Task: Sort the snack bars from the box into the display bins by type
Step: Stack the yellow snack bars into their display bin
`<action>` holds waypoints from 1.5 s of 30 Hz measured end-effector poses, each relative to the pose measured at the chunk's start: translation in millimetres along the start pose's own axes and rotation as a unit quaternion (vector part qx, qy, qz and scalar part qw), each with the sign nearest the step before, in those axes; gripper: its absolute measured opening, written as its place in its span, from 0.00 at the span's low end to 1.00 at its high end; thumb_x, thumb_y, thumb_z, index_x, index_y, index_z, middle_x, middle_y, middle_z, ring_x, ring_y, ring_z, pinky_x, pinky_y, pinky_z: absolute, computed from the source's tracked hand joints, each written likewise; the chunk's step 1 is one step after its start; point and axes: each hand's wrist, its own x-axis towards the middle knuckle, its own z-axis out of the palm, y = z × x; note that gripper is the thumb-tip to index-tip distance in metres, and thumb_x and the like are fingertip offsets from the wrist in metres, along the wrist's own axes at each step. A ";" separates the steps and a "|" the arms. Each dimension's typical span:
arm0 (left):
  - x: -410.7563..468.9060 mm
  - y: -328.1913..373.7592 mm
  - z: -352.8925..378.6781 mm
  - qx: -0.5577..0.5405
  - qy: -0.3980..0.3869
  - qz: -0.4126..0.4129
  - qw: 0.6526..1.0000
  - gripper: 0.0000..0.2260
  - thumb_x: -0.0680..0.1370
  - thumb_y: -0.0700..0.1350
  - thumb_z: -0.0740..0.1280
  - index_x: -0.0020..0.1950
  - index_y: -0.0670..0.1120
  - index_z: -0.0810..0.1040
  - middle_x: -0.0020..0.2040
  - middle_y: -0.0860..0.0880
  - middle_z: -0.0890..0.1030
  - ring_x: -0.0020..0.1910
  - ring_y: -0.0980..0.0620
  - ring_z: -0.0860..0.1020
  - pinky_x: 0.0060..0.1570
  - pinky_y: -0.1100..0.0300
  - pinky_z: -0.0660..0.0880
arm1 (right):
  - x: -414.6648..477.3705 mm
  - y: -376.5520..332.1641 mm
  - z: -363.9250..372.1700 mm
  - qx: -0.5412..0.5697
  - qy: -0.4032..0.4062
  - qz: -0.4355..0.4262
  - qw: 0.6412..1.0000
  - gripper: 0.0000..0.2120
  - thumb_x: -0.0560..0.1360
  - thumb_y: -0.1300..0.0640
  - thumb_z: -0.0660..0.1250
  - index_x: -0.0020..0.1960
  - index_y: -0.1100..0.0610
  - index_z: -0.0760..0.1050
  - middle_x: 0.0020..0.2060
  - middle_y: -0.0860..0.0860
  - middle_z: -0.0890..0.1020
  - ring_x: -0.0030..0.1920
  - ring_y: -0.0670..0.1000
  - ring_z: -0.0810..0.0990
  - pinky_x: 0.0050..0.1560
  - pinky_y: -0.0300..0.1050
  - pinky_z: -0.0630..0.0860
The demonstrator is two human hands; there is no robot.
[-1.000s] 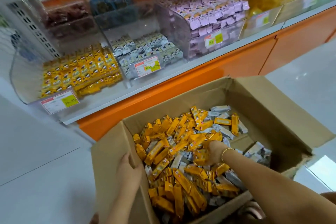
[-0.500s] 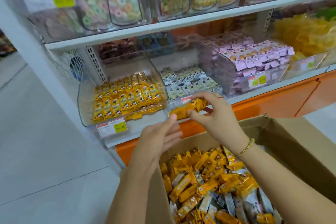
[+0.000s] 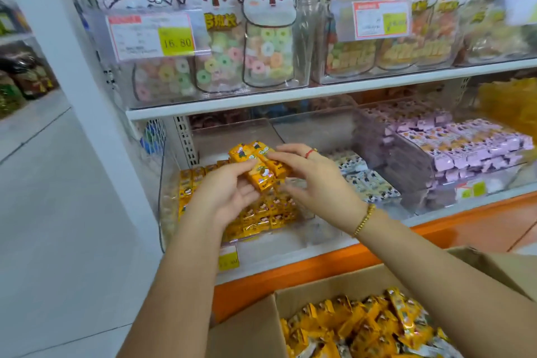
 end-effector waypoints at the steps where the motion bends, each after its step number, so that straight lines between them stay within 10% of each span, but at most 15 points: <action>1: 9.8 4.0 -6.8 0.022 0.008 -0.003 1.000 0.04 0.78 0.38 0.63 0.51 0.41 0.76 0.42 0.43 0.81 0.39 0.50 0.80 0.42 0.55 0.79 | 10.5 7.9 4.2 -0.025 -0.003 -0.019 0.999 0.23 0.70 0.62 0.70 0.65 0.58 0.75 0.60 0.56 0.76 0.58 0.56 0.78 0.58 0.54 0.76; 7: 79.4 -2.2 -39.3 0.304 0.136 0.001 0.943 0.11 0.75 0.42 0.70 0.54 0.39 0.77 0.42 0.45 0.80 0.38 0.49 0.78 0.41 0.55 0.77 | 42.6 38.7 13.9 -0.116 0.045 -0.022 0.992 0.15 0.72 0.62 0.65 0.59 0.62 0.77 0.51 0.58 0.80 0.46 0.60 0.81 0.48 0.44 0.74; 11: 91.2 -3.5 -34.4 0.624 0.210 0.058 0.750 0.11 0.76 0.40 0.65 0.57 0.37 0.76 0.54 0.41 0.79 0.52 0.42 0.79 0.43 0.57 0.73 | 49.3 41.9 9.4 -0.177 0.010 -0.008 0.984 0.15 0.75 0.60 0.65 0.62 0.62 0.74 0.52 0.60 0.80 0.46 0.63 0.81 0.45 0.55 0.79; 15: 111.0 -2.9 -21.3 0.677 0.076 0.185 0.708 0.16 0.78 0.39 0.61 0.67 0.45 0.74 0.66 0.43 0.74 0.60 0.44 0.75 0.56 0.57 0.72 | 57.8 39.6 7.0 -0.210 -0.025 0.022 0.977 0.16 0.77 0.57 0.64 0.63 0.59 0.71 0.49 0.58 0.81 0.47 0.62 0.81 0.44 0.51 0.76; 21: 134.3 -2.3 -9.9 0.753 -0.086 0.154 0.634 0.25 0.78 0.54 0.64 0.74 0.50 0.64 0.75 0.45 0.64 0.71 0.44 0.64 0.66 0.56 0.62 | 73.3 28.3 14.2 -0.367 -0.121 -0.039 0.922 0.15 0.76 0.62 0.62 0.63 0.56 0.70 0.48 0.54 0.82 0.48 0.59 0.81 0.38 0.46 0.70; 29: 163.3 -8.6 -27.1 0.777 -0.012 0.134 0.615 0.20 0.76 0.60 0.62 0.62 0.51 0.74 0.56 0.47 0.79 0.48 0.47 0.75 0.43 0.57 0.70 | 95.0 16.7 40.5 -0.477 -0.252 -0.059 0.840 0.08 0.79 0.63 0.60 0.53 0.59 0.77 0.46 0.53 0.81 0.45 0.55 0.78 0.41 0.46 0.69; 38: 164.7 -9.1 -37.6 0.750 -0.039 0.168 0.638 0.20 0.74 0.60 0.65 0.61 0.51 0.76 0.55 0.47 0.79 0.46 0.49 0.74 0.39 0.59 0.67 | 113.5 27.6 58.8 -0.455 -0.341 0.014 0.823 0.09 0.79 0.63 0.60 0.56 0.62 0.76 0.50 0.56 0.78 0.43 0.54 0.74 0.43 0.45 0.70; 41: 163.2 -5.8 -43.4 0.739 -0.069 0.159 0.651 0.29 0.72 0.63 0.68 0.69 0.52 0.71 0.65 0.47 0.75 0.59 0.48 0.74 0.48 0.60 0.68 | 113.3 31.4 52.7 -0.410 -0.323 0.030 0.853 0.10 0.76 0.59 0.66 0.56 0.60 0.77 0.49 0.56 0.77 0.42 0.53 0.72 0.43 0.44 0.72; 45: 160.6 -3.9 -40.2 0.752 -0.089 0.131 0.640 0.38 0.72 0.68 0.64 0.75 0.48 0.62 0.75 0.47 0.63 0.71 0.47 0.65 0.64 0.57 0.64 | 88.4 42.0 30.4 -0.269 -0.110 0.119 0.949 0.14 0.76 0.60 0.65 0.62 0.56 0.73 0.56 0.55 0.75 0.57 0.55 0.75 0.53 0.43 0.72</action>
